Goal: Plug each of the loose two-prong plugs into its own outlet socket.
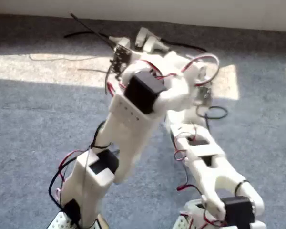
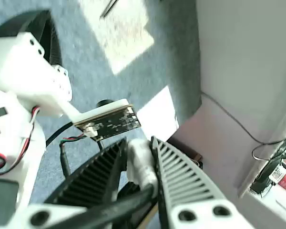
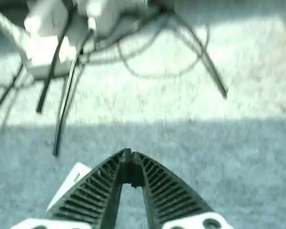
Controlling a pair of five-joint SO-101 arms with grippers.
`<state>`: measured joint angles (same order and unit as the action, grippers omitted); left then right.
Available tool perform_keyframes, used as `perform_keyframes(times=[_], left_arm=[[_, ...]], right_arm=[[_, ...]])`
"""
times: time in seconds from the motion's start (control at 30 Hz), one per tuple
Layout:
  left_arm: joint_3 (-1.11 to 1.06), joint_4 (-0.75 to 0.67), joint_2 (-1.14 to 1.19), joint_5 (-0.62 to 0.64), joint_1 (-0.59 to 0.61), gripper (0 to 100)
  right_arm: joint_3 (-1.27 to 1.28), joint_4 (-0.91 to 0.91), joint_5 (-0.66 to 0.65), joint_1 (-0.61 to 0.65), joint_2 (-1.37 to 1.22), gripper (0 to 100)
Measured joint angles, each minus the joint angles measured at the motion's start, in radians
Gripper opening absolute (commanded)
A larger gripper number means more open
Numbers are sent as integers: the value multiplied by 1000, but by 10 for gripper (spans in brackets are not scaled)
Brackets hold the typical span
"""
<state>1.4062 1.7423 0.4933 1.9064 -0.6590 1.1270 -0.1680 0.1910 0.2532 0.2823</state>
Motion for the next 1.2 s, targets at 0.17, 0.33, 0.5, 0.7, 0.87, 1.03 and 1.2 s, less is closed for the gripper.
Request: perform_keyframes(times=[0.17,0.33,0.5,0.7,0.87,1.03,1.2], left_arm=[[2,0,-2,0,12,11],[2,0,0,0,3,11],[2,0,0,0,40,11],[2,0,0,0,78,11],[-6,0,43,0,72,11],[-8,0,86,0,66,11],[-8,0,87,0,32,11]], right_arm=[[17,17,8,-21,9,9],[31,29,112,-144,61,12],[31,29,187,-249,63,12],[21,87,255,-358,77,12],[-84,193,264,-374,117,9],[-152,358,264,-348,322,9],[-107,414,264,-261,577,9]])
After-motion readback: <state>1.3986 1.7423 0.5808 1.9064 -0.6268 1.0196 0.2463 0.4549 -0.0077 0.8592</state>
